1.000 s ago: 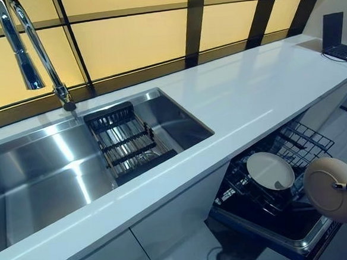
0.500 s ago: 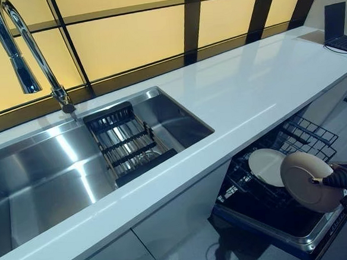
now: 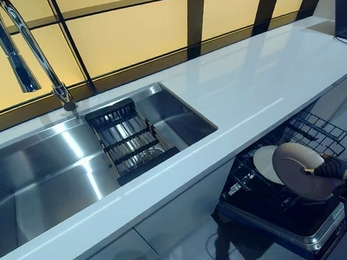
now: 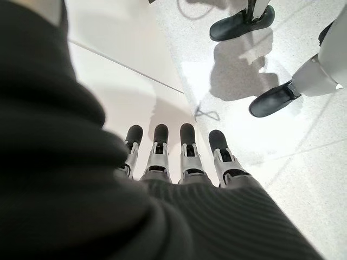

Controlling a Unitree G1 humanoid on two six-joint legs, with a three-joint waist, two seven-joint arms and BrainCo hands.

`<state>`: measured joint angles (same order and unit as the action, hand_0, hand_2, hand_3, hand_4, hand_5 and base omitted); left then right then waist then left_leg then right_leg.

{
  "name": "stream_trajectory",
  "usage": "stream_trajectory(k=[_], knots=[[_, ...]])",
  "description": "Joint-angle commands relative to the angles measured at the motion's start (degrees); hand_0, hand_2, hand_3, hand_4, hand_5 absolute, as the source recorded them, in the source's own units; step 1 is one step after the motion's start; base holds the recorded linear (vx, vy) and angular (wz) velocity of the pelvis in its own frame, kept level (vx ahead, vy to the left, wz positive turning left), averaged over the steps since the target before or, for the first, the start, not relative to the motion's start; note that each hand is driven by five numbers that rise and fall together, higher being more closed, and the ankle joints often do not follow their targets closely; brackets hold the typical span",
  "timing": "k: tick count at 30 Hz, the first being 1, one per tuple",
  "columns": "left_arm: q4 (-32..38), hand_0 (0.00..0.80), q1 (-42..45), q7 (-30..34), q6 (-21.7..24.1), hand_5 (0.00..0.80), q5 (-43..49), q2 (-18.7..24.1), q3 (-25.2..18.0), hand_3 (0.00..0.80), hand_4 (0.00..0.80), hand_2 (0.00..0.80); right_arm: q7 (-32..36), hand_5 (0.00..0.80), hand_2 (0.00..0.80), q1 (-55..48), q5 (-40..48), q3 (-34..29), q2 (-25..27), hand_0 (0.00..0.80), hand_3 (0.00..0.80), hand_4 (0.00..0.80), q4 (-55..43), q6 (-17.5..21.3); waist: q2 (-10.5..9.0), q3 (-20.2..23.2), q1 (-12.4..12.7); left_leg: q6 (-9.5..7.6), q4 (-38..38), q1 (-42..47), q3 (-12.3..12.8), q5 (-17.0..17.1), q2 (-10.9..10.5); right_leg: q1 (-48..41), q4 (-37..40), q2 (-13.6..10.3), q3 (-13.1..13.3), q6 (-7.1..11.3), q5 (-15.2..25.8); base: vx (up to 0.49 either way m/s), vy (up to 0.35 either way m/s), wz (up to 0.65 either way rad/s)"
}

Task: Take plates into dishwasher

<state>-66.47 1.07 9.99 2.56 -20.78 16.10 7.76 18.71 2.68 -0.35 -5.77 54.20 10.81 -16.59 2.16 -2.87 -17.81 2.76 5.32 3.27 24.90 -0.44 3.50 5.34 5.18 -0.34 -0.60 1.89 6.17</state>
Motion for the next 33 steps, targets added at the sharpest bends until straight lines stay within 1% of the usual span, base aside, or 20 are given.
stream_trajectory(k=[1, 11, 21, 25, 26, 27, 29, 33], knots=[[0.23, 0.000, -2.23, -0.30, 1.11, 0.000, 0.48, 2.45, 0.30, 0.000, 0.000, 0.000, -1.41, 0.800, 0.800, 8.59, 0.03, 0.07, -1.79, 0.800, 0.800, 0.800, -0.19, 0.47, -1.57, -1.45, 1.29, -3.08, -0.32, 0.73, -2.57, -5.10, 0.08, -0.53, -0.19, -0.95, -0.64, 5.36, -2.03, 0.000, 0.000, 0.00], [0.97, 0.000, -2.53, -0.25, 0.96, 0.000, -0.11, 1.93, 0.79, 0.000, 0.000, 0.000, -1.84, 0.800, 0.800, 11.91, -0.02, 3.32, -4.47, 0.800, 0.800, 0.800, -1.13, -2.49, -0.11, -2.75, 2.03, -2.70, -0.32, -0.09, -3.81, -4.45, -0.03, -0.31, -0.29, -1.13, -0.72, 4.97, -2.38, -0.004, -0.003, 0.02], [1.80, 0.000, -3.23, -0.17, 1.22, 0.000, -0.65, 1.43, 1.38, 0.000, 0.000, 0.000, -2.50, 0.800, 0.800, 14.25, -2.21, 5.80, -6.14, 0.800, 0.800, 0.800, 0.98, -2.68, 1.30, -4.35, 2.48, -2.46, -0.32, -0.85, -4.57, -3.94, -0.18, 0.12, -0.59, -1.37, -0.89, 4.67, -2.75, -0.003, -0.001, 0.01], [2.54, 0.000, -3.86, -0.27, 1.06, 0.000, -1.38, 1.28, 1.89, 0.000, 0.000, 0.000, -2.77, 0.800, 0.800, 16.75, -3.26, 7.65, -6.24, 0.800, 0.800, 0.800, 2.87, -3.05, 2.45, -5.53, 2.68, -2.30, -0.32, -1.37, -4.95, -3.56, -0.32, 0.67, -0.95, -1.50, -0.84, 4.44, -3.00, 0.000, 0.000, 0.00], [2.56, 0.000, -3.87, -0.26, 1.05, 0.000, -1.39, 1.27, 1.89, 0.000, 0.000, 0.000, -2.77, 0.800, 0.800, 16.83, -3.25, 7.71, -6.23, 0.800, 0.800, 0.800, 2.91, -3.11, 2.49, -5.56, 2.67, -2.30, -0.32, -1.38, -4.96, -3.55, -0.32, 0.69, -0.97, -1.50, -0.84, 4.43, -3.01, -0.020, 0.018, 0.04], [2.76, 0.000, -4.21, -0.13, 0.95, 0.000, -1.88, 1.22, 2.10, 0.000, 0.000, 0.000, -2.90, 0.800, 0.800, 17.66, -3.63, 8.23, -6.52, 0.800, 0.800, 0.800, 3.58, -3.26, 3.11, -6.04, 2.66, -2.23, -0.32, -1.66, -5.18, -3.38, -0.45, 0.93, -1.16, -1.54, -0.79, 4.30, -3.14, -0.019, 0.023, 0.05], [2.85, 0.000, -4.49, 0.20, 0.86, 0.000, -2.10, 1.16, 2.16, 0.000, 0.000, 0.000, -2.90, 0.800, 0.800, 18.62, -3.89, 8.90, -6.73, 0.800, 0.800, 0.800, 4.30, -3.73, 3.73, -6.50, 2.68, -2.07, -0.32, -1.88, -5.47, -3.19, -0.54, 1.09, -1.33, -1.58, -0.80, 4.18, -3.28, -0.010, 0.015, 0.02], [3.12, 0.000, -4.70, 0.45, 0.93, 0.000, -2.57, 0.85, 2.37, 0.000, 0.000, 0.000, -3.26, 0.800, 0.800, 19.01, -4.48, 10.08, -7.69, 0.800, 0.800, 0.800, 5.40, -4.15, 4.42, -7.02, 2.67, -1.93, -0.32, -1.98, -5.74, -3.04, -0.67, 1.10, -1.33, -1.72, -0.76, 4.06, -3.45, 0.000, 0.000, 0.00]])
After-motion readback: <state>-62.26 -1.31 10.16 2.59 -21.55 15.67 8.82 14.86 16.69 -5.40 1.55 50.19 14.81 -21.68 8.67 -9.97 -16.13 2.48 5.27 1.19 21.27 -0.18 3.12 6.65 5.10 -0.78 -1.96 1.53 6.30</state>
